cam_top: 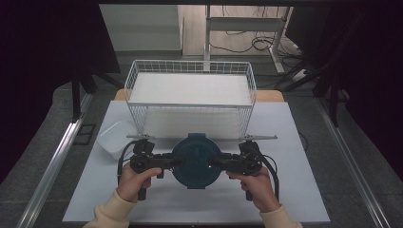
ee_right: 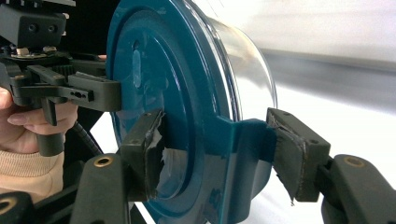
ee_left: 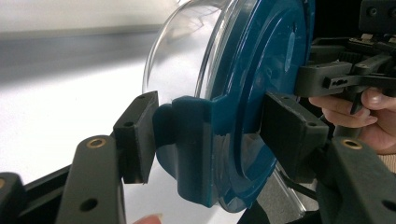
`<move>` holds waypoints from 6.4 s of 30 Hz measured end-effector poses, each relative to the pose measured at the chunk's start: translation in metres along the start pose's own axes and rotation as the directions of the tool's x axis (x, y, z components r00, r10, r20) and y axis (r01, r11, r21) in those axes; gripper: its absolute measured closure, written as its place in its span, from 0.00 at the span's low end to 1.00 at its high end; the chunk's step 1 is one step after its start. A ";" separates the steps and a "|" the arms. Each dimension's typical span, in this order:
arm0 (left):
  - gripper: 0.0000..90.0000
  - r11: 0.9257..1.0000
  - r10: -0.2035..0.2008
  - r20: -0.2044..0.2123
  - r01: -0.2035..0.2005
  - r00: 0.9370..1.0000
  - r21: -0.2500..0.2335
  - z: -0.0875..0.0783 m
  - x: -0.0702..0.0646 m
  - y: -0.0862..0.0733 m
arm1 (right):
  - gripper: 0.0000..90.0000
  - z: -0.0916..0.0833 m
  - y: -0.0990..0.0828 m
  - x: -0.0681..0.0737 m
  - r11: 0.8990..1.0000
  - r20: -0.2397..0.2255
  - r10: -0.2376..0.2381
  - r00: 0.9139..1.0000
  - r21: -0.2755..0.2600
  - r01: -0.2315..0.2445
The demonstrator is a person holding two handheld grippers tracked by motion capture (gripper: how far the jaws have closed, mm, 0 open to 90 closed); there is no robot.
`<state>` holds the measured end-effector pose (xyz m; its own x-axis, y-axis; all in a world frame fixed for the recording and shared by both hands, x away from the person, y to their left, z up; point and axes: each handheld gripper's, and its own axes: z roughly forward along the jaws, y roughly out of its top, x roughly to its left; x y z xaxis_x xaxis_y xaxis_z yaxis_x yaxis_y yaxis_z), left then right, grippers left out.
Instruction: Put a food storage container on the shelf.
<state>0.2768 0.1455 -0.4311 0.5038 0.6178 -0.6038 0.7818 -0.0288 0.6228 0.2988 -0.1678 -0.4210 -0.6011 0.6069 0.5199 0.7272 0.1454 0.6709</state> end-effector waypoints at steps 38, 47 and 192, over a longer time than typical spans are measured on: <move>0.43 0.996 0.067 0.000 -0.067 0.998 -0.063 -0.035 -0.023 0.071 | 0.44 -0.023 0.078 0.028 0.995 0.007 -0.088 0.996 -0.051 0.088; 0.43 0.994 0.087 0.001 -0.087 0.996 -0.065 -0.042 -0.026 0.088 | 0.45 -0.027 0.094 0.033 0.993 0.007 -0.101 0.995 -0.061 0.101; 0.28 0.959 0.261 -0.261 -0.280 0.929 -0.035 -0.044 0.017 -0.034 | 0.25 -0.046 -0.026 -0.013 0.965 0.244 -0.250 0.937 -0.022 0.263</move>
<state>0.2426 0.1911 -0.4408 0.5765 0.7719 -0.2681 0.5960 -0.1727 0.7842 0.2726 -0.2157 -0.4203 -0.6642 0.7229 0.1903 0.5360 0.2831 0.7954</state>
